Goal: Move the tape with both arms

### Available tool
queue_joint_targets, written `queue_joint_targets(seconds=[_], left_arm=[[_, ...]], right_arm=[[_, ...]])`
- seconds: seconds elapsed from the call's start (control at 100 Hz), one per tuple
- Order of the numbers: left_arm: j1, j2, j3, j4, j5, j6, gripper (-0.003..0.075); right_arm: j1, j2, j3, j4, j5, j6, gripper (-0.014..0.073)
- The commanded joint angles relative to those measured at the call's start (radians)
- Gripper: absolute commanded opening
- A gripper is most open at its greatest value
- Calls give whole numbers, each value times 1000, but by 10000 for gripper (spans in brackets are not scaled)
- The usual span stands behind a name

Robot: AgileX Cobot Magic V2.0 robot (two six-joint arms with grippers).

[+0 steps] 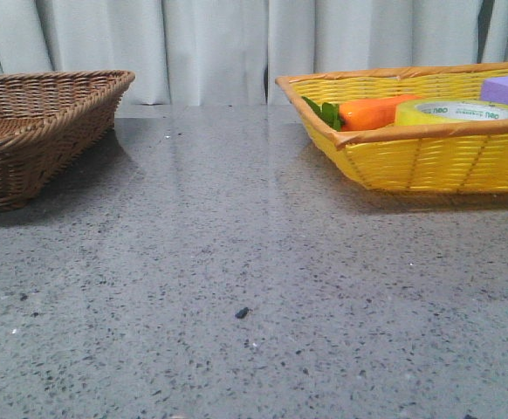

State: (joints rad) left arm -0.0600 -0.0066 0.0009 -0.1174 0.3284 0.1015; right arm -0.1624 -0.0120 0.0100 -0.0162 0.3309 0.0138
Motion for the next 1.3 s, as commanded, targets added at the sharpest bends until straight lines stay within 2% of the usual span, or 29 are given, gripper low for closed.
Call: queue_joint_targets(seconds=[0.0, 0.55, 1.05, 1.29], left_arm=[[1, -30, 12, -3, -58, -9, -21], [1, -30, 12, -3, -58, -9, -21], [1, -30, 12, -3, -149, -9, -21], [1, -28, 12, -7, -151, -9, -20]], right_arm=[[-6, -19, 22, -1, -14, -8, -74], [-6, -19, 22, -1, -14, -8, -74], [-6, -19, 22, -1, -14, -8, -74], [-6, -19, 22, -1, -29, -8, -74]])
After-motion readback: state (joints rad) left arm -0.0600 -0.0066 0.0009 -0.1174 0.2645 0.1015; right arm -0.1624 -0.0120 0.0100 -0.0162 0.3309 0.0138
